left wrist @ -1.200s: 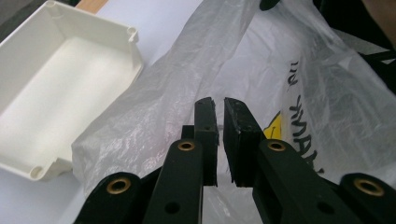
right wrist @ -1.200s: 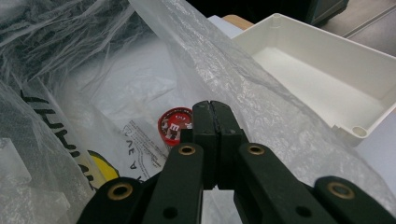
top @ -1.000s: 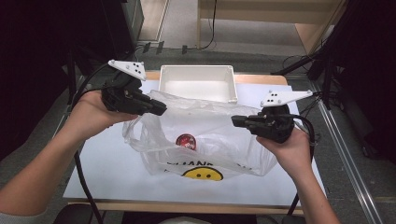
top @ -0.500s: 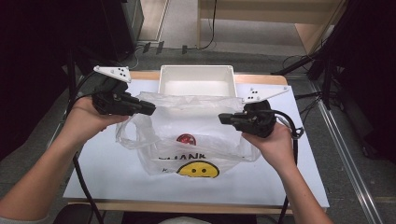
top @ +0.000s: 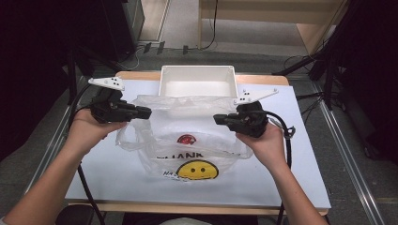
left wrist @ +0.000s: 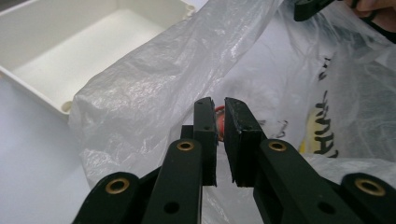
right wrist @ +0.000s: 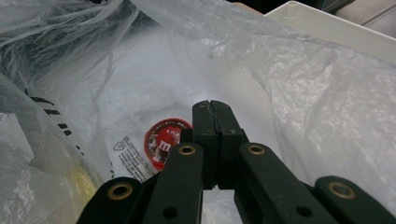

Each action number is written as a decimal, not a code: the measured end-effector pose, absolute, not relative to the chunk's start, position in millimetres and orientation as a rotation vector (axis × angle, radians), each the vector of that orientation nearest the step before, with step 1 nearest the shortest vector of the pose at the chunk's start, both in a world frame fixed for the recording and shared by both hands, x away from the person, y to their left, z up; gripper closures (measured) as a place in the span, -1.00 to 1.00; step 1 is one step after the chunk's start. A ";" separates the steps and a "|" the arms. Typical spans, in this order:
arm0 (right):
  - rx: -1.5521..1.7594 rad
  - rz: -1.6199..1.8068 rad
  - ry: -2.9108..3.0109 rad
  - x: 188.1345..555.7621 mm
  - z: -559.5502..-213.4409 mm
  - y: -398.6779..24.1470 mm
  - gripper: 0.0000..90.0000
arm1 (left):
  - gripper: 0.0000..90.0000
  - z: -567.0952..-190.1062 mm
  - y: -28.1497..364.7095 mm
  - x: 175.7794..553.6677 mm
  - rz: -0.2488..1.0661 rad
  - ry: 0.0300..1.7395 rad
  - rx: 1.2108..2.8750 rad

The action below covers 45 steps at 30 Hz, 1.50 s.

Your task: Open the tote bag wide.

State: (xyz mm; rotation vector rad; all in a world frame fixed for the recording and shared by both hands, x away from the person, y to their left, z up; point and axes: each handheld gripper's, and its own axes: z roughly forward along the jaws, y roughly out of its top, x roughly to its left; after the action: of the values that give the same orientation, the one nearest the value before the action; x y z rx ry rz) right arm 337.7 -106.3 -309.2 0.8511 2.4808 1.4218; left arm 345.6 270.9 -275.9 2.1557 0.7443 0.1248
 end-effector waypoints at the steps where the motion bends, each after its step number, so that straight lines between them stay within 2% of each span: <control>1: 0.854 1.426 2.474 338.1 -312.1 -105.3 1.00 | 0.88 -280.6 270.0 344.1 0.140 0.749 2.159; 16: 0.868 1.409 2.497 341.2 -335.0 -100.5 1.00 | 0.87 -321.1 276.5 345.0 0.086 0.822 2.144; 45: 1.036 1.369 2.494 350.9 -389.7 -100.1 1.00 | 0.87 -372.4 270.0 346.0 0.059 0.891 2.137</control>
State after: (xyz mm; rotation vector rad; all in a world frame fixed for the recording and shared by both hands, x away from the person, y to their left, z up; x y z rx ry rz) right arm 350.9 -100.1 -389.7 1.0356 2.4942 1.3687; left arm 346.0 270.0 -372.4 2.1368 0.8911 0.0587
